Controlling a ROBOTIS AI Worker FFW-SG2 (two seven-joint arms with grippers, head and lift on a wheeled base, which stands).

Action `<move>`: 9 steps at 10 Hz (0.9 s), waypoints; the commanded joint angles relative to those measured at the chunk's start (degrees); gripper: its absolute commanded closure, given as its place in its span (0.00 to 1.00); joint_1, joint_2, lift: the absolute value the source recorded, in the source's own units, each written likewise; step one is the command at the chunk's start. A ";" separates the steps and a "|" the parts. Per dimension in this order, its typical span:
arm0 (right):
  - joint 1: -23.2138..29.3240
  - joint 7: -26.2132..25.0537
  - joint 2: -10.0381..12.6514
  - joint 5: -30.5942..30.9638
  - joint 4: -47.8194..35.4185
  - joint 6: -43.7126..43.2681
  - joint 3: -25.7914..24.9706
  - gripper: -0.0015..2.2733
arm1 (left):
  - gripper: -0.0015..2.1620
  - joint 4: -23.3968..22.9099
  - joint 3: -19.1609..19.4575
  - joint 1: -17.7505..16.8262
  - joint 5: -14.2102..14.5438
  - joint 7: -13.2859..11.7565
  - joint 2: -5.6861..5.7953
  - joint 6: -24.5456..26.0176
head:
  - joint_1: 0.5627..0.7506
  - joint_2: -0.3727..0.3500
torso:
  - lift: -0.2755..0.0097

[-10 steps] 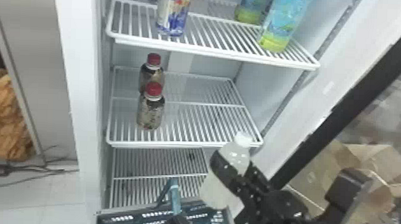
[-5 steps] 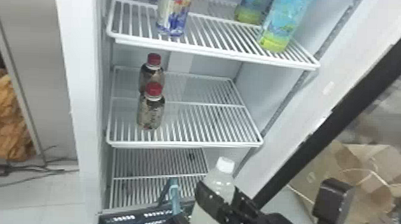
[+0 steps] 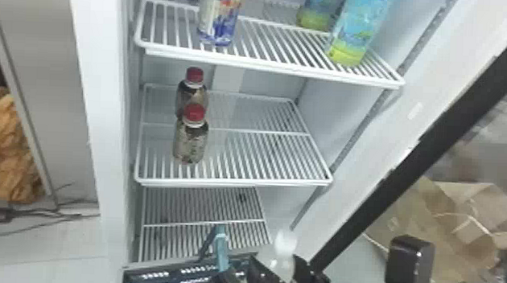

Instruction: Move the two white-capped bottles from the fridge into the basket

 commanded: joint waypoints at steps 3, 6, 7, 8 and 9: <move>-1.10 0.01 -0.10 0.42 0.53 0.26 0.12 0.19 | 0.52 0.00 0.00 0.01 0.00 0.04 0.05 0.00 | 0.70 0.03 | 0.05; -1.66 0.10 0.08 1.45 2.22 -10.28 0.80 0.19 | 0.52 0.00 0.11 0.15 0.12 0.04 -0.04 0.00 | 0.70 0.03 | 0.05; -1.94 0.10 0.08 2.02 2.92 -14.36 1.37 0.19 | 0.52 0.00 0.23 0.15 0.00 0.04 -0.04 0.00 | 0.70 0.03 | 0.05; -2.22 0.10 0.08 2.82 3.48 -17.32 1.94 0.19 | 0.52 0.00 0.23 0.15 0.00 0.04 -0.04 0.00 | 0.70 0.03 | 0.05; -2.50 0.10 0.08 3.16 4.75 -21.53 2.63 0.20 | 0.52 0.00 0.23 0.15 0.00 0.04 -0.04 -0.14 | 0.70 0.03 | 0.05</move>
